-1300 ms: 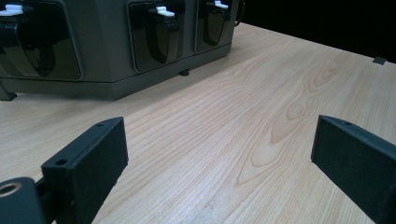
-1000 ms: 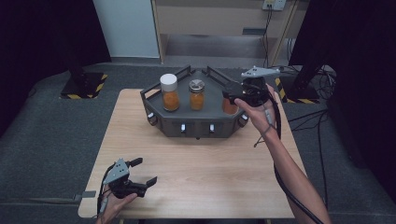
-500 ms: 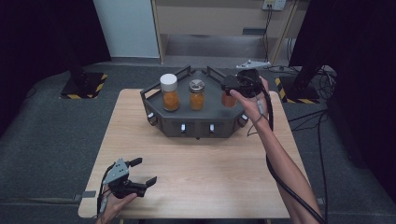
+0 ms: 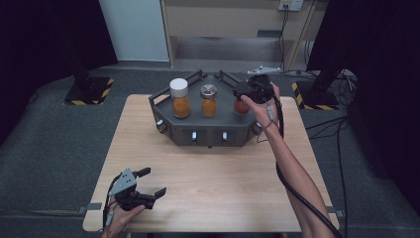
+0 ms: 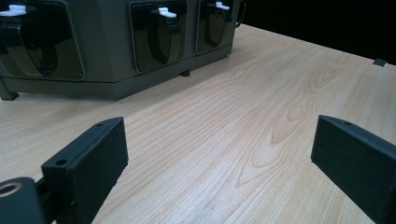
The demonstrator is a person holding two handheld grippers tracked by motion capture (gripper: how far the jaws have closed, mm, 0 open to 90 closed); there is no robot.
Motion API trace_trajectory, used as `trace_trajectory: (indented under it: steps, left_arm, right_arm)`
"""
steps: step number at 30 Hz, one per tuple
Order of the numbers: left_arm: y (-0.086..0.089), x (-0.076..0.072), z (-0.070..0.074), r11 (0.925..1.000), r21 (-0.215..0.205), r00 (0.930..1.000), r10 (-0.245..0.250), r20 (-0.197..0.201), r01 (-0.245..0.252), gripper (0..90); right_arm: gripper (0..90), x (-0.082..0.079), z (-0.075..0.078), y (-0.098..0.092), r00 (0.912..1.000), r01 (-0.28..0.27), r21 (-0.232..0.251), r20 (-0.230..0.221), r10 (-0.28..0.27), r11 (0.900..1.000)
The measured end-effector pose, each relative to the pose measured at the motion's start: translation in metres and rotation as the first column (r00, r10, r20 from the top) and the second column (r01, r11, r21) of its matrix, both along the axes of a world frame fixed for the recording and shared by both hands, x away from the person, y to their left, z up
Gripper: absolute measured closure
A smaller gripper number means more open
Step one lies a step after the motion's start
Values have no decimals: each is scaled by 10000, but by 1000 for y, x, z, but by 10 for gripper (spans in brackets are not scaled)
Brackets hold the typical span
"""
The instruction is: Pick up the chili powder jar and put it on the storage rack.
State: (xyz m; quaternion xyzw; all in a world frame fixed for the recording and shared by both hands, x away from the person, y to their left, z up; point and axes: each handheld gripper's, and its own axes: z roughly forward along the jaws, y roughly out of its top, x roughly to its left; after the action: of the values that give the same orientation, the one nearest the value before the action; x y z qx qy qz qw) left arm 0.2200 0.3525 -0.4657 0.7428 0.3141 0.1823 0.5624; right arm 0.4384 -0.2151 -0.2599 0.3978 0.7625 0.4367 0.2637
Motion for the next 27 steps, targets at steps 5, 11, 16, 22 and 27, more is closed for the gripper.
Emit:
trace_trajectory:
  steps: [5,11,16,22,27]
  left_arm:
    - [0,0,0,10000,-1,10000,-7,9,7,29]
    - [0,0,0,10000,-15,10000,-5,4,5,29]
    - [0,0,0,10000,-10,10000,-4,6,4,29]
    - [1,0,0,10000,-17,10000,-10,5,10,29]
    - [1,0,0,10000,-9,10000,-22,16,22,29]
  right_arm:
    - [349,6,-5,4,9999,70,-86,-145,-71,9999]
    - [349,12,-13,5,9995,112,-69,-291,-114,9999]
    - [349,15,-16,7,9993,120,-44,-366,-122,9999]
    - [348,19,-19,8,9989,132,-26,-441,-133,9999]
    - [349,21,-21,8,9988,94,41,-482,-92,9999]
